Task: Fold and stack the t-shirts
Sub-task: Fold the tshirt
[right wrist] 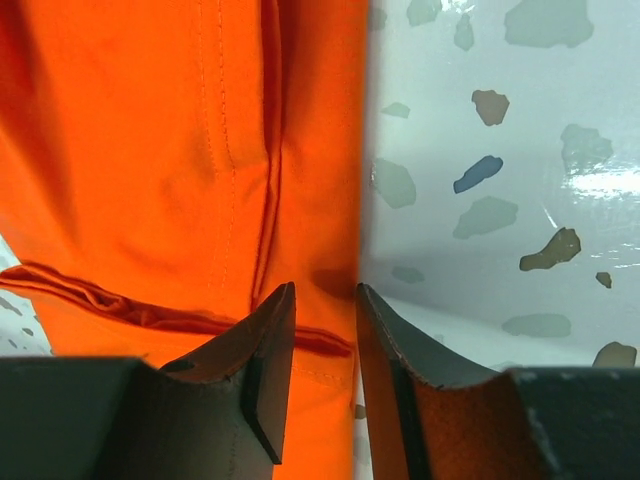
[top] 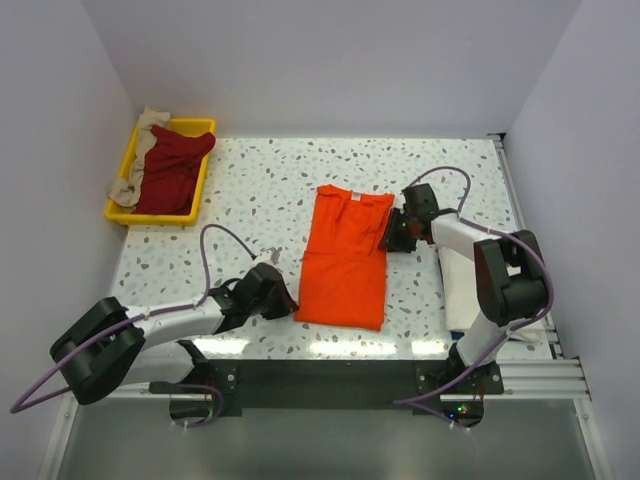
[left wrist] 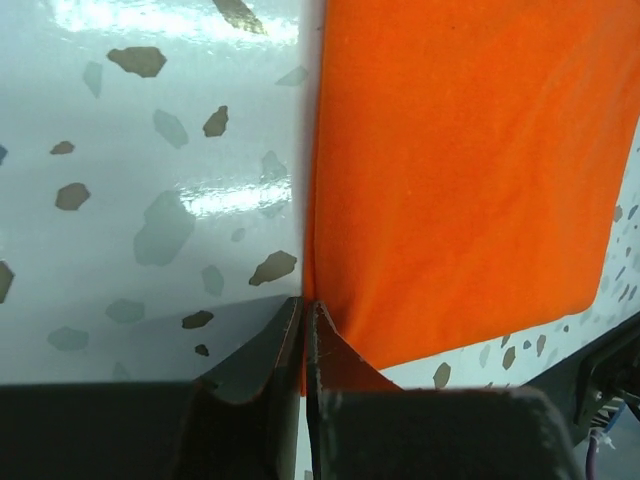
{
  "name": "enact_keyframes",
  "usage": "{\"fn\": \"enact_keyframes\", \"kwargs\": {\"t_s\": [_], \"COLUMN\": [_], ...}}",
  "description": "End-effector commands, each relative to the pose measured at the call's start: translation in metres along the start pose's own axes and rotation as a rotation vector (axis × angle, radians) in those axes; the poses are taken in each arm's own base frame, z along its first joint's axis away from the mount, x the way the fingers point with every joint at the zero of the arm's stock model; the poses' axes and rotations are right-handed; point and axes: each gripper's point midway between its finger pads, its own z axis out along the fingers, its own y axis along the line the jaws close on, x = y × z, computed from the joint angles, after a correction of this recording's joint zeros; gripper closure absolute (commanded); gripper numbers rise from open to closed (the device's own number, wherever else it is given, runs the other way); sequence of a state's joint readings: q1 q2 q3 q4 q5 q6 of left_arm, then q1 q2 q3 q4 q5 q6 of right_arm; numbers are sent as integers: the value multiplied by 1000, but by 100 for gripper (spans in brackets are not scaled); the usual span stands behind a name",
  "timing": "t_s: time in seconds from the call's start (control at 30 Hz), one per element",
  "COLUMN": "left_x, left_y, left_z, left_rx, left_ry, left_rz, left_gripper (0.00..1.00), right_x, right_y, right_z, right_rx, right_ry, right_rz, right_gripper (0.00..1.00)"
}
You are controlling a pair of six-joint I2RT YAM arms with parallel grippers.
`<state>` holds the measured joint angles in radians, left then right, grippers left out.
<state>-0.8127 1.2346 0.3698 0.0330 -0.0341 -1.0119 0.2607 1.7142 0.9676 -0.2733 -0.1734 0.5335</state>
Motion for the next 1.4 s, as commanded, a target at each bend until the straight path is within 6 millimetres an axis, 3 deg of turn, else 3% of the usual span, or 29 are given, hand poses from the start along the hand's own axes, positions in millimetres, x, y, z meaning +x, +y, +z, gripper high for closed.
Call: {"fn": "enact_keyframes", "kwargs": {"t_s": [0.0, 0.1, 0.2, 0.27, 0.3, 0.33, 0.43, 0.63, 0.77, 0.9, 1.37], "left_x": [-11, -23, -31, -30, -29, -26, -13, 2, 12, 19, 39], "left_y": [4, 7, 1, -11, -15, -20, -30, -18, -10, -8, 16], "left_z": [-9, -24, -37, -42, -43, -44, -40, -27, -21, -15, -10], "left_rx": [-50, -90, -62, 9, 33, 60, 130, 98, 91, 101, 33], "left_ry": [-45, -94, -122, -110, -103, -92, -26, 40, 63, 78, 100], "left_rz": [-13, -6, 19, 53, 61, 71, 104, 113, 91, 52, -21], "left_gripper": [87, 76, 67, 61, 58, 56, 53, 53, 57, 62, 80], "right_x": [-21, -22, -9, 14, 19, 41, 77, 141, 157, 180, 208], "right_y": [9, 12, 14, 9, 19, 10, 0, -15, -19, -27, -20], "right_z": [-22, -48, -72, -79, -93, -90, -100, -108, -114, -105, -87], "right_rx": [-3, -11, -49, -69, -130, -132, -147, -172, -205, -212, -270], "right_ry": [-65, -85, -97, -67, -84, -49, -39, 37, 20, 78, 157], "right_rz": [-32, -34, -20, -1, 4, 19, 38, 85, 126, 183, 237], "right_gripper": [63, 57, 53, 53, 53, 52, 52, 52, 52, 52, 52]}}
